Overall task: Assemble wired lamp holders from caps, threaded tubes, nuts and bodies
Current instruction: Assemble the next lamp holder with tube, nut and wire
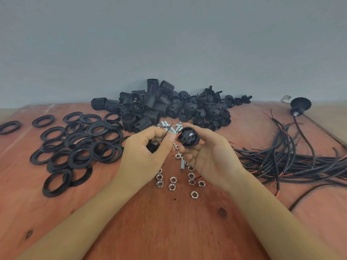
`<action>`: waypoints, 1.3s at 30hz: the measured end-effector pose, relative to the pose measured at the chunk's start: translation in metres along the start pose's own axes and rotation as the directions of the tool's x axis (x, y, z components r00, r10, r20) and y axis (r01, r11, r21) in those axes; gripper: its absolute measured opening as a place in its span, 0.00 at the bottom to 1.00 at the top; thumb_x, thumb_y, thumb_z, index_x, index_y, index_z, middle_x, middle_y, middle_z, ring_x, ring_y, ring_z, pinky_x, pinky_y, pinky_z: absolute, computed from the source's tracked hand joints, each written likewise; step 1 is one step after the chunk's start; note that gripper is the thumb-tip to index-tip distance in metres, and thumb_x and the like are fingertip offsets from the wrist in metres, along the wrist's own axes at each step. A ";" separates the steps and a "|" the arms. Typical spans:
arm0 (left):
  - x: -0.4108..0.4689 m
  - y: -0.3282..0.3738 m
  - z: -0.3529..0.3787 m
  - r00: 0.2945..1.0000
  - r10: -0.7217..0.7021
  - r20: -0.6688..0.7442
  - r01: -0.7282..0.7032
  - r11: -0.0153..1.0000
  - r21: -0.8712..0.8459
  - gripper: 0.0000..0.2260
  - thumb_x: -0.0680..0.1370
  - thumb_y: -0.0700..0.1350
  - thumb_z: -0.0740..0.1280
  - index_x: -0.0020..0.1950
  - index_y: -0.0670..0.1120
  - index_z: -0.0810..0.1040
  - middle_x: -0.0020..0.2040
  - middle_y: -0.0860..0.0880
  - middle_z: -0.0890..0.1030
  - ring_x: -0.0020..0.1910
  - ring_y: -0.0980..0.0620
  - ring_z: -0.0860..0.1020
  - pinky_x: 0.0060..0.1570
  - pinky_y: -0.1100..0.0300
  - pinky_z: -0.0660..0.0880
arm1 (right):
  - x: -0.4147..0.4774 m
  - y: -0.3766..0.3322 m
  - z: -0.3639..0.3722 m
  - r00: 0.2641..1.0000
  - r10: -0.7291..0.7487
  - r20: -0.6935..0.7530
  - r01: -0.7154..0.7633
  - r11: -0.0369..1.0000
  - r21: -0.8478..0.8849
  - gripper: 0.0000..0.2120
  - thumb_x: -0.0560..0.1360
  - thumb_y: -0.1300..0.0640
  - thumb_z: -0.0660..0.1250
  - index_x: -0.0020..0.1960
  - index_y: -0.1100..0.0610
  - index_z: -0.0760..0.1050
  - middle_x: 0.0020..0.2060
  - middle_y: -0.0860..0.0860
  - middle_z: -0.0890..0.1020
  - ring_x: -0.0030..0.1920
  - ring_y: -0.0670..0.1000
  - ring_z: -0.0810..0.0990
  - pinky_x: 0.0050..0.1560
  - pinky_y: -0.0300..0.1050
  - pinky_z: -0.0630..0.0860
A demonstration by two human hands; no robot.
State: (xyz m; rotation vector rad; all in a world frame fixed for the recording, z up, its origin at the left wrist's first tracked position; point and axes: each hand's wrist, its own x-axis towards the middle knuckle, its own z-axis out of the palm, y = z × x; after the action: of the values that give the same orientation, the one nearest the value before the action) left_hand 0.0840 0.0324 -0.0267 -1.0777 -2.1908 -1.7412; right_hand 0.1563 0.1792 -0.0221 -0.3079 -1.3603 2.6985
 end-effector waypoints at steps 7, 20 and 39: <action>0.001 0.002 -0.001 0.999 0.034 0.005 -0.034 0.999 0.034 0.07 0.77 0.51 0.65 0.39 0.57 0.78 0.30 0.62 0.78 0.31 0.62 0.76 0.38 0.71 0.70 | -0.001 0.001 0.003 0.997 -0.072 -0.002 0.072 0.996 -0.060 0.13 0.80 0.56 0.60 0.63 0.57 0.76 0.39 0.51 0.83 0.36 0.51 0.81 0.36 0.40 0.76; 0.001 0.001 -0.004 0.997 0.072 -0.024 -0.071 0.997 0.029 0.06 0.75 0.42 0.73 0.45 0.54 0.82 0.34 0.59 0.78 0.34 0.59 0.74 0.38 0.68 0.71 | 0.001 0.001 0.003 0.998 -0.043 -0.056 0.042 0.999 -0.020 0.16 0.79 0.56 0.62 0.64 0.59 0.76 0.40 0.54 0.81 0.35 0.51 0.80 0.34 0.39 0.75; 0.002 -0.003 -0.003 0.987 0.158 -0.037 -0.148 0.971 0.190 0.10 0.79 0.48 0.67 0.42 0.43 0.81 0.35 0.48 0.78 0.35 0.50 0.75 0.37 0.63 0.71 | 0.002 0.006 0.006 0.989 -0.140 -0.057 0.132 0.983 -0.130 0.14 0.80 0.58 0.61 0.63 0.60 0.76 0.42 0.54 0.83 0.35 0.52 0.82 0.34 0.40 0.74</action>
State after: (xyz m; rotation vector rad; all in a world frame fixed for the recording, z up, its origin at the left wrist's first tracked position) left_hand 0.0799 0.0302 -0.0267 -1.1099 -2.1265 -1.4517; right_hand 0.1533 0.1709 -0.0235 -0.3001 -1.4789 2.4765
